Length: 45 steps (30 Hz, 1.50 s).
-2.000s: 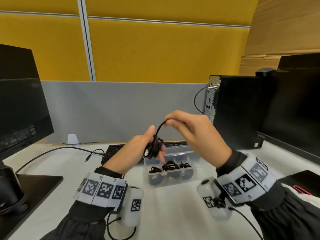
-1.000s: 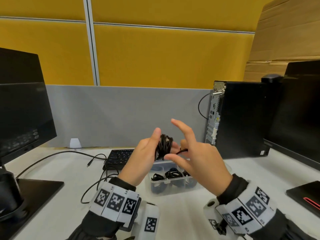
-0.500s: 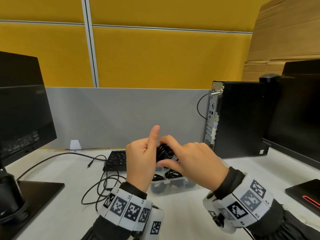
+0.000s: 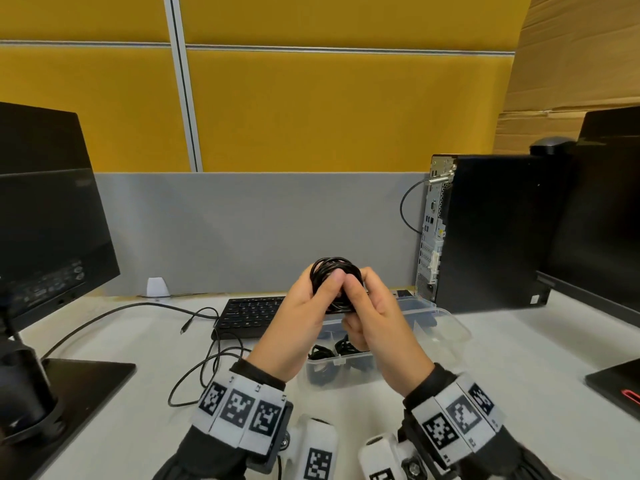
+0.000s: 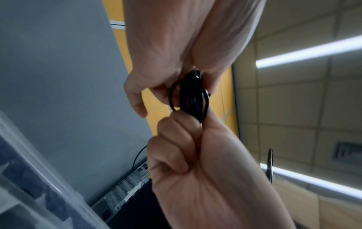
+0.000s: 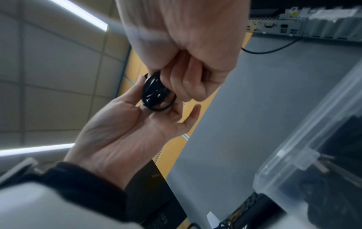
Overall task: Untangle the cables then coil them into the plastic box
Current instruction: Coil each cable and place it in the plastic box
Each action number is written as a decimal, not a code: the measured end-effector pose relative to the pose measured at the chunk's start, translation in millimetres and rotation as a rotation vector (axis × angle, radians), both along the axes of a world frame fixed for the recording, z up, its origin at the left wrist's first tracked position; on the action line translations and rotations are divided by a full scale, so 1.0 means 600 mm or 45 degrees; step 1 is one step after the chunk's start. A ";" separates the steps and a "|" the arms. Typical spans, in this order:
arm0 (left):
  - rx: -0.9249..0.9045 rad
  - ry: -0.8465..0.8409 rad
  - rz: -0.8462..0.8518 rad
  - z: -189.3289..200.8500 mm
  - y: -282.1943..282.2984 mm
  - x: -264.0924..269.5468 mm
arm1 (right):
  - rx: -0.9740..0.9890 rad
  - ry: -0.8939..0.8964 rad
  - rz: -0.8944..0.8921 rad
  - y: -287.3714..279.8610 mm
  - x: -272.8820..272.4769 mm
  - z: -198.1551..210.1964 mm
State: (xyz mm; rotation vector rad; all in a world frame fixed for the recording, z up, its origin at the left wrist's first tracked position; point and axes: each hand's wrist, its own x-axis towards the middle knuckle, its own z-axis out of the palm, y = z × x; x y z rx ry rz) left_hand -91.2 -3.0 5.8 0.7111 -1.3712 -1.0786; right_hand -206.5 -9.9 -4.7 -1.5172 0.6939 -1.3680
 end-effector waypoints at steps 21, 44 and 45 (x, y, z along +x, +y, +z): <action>-0.076 0.350 0.258 0.002 -0.020 0.015 | 0.045 0.255 0.058 0.008 -0.034 0.030; -0.068 0.662 0.214 0.018 -0.011 0.014 | -0.332 1.393 0.098 0.007 -0.042 0.014; -0.062 0.670 0.196 0.017 -0.012 0.013 | -0.359 1.422 0.088 0.009 -0.039 0.014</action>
